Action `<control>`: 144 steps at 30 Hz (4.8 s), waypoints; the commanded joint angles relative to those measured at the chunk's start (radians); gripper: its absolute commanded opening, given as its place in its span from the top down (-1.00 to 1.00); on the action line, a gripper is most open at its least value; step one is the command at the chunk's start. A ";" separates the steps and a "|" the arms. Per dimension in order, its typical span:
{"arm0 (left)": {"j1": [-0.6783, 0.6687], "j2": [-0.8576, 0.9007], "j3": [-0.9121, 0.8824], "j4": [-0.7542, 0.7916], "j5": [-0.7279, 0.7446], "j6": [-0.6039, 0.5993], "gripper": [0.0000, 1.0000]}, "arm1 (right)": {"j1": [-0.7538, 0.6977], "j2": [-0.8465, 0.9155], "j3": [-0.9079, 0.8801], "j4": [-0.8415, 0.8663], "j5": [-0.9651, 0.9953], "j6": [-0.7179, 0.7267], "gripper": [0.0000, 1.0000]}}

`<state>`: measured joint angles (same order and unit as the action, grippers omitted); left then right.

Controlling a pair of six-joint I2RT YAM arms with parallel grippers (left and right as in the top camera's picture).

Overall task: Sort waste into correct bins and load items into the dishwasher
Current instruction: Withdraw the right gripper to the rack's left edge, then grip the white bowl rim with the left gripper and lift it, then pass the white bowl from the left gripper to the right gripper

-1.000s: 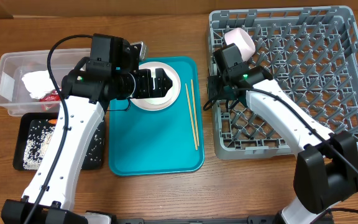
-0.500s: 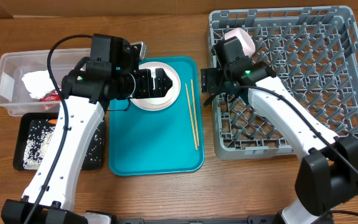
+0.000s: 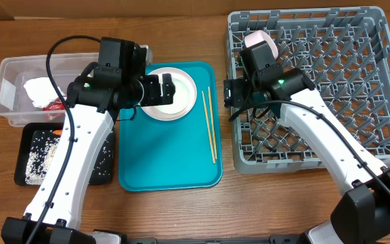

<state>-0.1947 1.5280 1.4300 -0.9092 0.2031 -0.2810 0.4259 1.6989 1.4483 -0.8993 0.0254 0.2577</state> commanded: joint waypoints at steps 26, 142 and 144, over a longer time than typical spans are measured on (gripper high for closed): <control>0.004 0.384 0.010 0.137 -0.198 -0.039 -0.92 | -0.001 -0.027 0.032 -0.004 -0.001 0.001 -0.84; -0.072 0.338 0.412 -0.165 0.489 0.025 0.09 | -0.003 -0.020 0.031 0.086 -0.052 0.002 0.91; -0.058 0.325 0.420 -0.166 0.509 0.043 0.01 | -0.003 -0.019 0.031 0.087 -0.021 0.002 0.91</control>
<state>-0.2722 1.9125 1.8107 -1.0748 0.6193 -0.2779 0.4194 1.6989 1.4490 -0.8227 -0.0608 0.2615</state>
